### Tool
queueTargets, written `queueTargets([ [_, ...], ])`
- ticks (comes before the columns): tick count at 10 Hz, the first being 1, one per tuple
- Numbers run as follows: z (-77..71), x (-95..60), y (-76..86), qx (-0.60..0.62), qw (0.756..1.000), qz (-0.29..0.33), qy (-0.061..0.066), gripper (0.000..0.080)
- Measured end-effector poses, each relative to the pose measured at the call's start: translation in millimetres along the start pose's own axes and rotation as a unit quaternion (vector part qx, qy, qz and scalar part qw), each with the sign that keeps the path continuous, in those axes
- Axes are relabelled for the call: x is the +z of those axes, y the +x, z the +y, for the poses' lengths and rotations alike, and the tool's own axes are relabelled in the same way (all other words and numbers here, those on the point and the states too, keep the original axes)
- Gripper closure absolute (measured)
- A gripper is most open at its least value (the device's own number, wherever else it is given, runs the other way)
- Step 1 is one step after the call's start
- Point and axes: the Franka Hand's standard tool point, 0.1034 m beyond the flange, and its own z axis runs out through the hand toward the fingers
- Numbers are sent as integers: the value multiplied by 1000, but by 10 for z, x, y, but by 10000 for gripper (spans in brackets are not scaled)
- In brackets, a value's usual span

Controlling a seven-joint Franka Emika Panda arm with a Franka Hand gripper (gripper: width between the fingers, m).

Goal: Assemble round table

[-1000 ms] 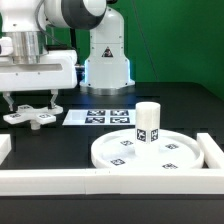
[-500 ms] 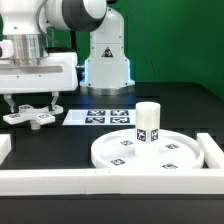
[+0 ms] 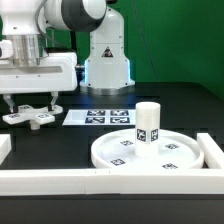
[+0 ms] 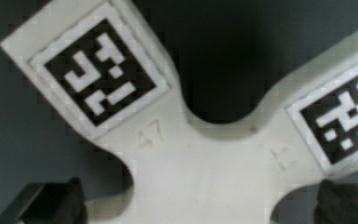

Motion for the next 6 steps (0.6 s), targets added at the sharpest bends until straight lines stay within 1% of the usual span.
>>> queueTargets([
  [2, -29, -40, 1, -1, 1000, 3, 1, 151],
  [6, -8, -12, -25, 14, 1000, -1, 2, 151],
])
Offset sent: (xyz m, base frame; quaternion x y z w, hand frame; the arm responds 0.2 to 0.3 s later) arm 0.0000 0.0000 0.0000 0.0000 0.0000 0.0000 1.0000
